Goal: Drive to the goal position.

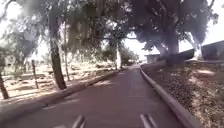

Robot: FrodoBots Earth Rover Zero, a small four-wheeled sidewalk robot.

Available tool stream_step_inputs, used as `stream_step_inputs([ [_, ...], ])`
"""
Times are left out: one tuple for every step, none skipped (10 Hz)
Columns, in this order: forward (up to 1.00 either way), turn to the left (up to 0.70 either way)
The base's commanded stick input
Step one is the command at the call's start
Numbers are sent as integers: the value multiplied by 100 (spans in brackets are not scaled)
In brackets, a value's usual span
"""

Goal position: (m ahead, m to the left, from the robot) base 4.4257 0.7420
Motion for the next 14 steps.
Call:
stream_step_inputs([
  [84,-10],
  [84,-20],
  [84,-28],
  [84,-14],
  [84,0],
  [84,0],
  [84,0],
  [84,-34],
  [84,-33],
  [84,0],
  [84,0],
  [84,0],
  [84,-34],
  [84,-34],
])
